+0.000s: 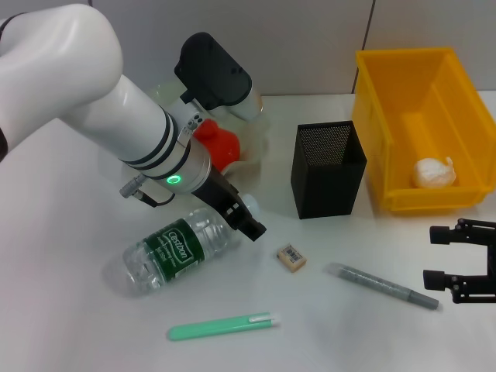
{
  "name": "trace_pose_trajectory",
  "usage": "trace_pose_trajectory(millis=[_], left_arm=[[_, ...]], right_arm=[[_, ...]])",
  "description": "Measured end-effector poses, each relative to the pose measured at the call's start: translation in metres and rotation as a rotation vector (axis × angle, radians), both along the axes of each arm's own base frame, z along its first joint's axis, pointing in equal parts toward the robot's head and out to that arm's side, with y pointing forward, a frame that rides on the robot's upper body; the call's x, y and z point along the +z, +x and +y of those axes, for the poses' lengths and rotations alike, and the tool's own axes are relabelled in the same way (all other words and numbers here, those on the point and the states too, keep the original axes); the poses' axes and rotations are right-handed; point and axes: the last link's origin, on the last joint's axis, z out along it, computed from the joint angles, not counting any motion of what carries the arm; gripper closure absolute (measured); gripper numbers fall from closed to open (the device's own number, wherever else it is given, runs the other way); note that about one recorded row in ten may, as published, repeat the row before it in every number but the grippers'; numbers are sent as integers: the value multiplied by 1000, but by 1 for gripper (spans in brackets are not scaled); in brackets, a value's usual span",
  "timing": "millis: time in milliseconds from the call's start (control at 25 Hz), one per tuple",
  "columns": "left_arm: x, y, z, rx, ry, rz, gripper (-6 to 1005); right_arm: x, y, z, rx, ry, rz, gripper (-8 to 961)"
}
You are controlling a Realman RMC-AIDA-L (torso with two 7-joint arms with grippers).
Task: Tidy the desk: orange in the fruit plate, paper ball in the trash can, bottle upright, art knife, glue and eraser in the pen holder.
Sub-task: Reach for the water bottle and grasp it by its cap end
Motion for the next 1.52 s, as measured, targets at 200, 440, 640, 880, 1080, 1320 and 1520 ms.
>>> trace_pose_trajectory(millis=[200,440,640,880,1080,1320,1520], left_arm=[[-1,-3,1,-4,7,2,139],[-3,-5,-1,-6,-4,6,139],[-6,-2,-5,-11,-30,-6,139],[-8,-2,-8,-20,-50,-21,139],[-9,-6,-9,-20,-48,-19,139],[-11,-7,-10,-27,-47,-17,139],[-13,-9,-10,-24,-42,-22,139]], right_arm=[[0,-1,1,2,0,0,167],[0,-1,1,1,-1,0,167],[0,-1,1,1,-2,0,167],[0,-1,1,-1,-2,0,167],[-1,0,1,-8,-9,-2,167],[-1,-1,2,-6,-10,-3,167],[-1,-3,3,-2,-10,-3,167]])
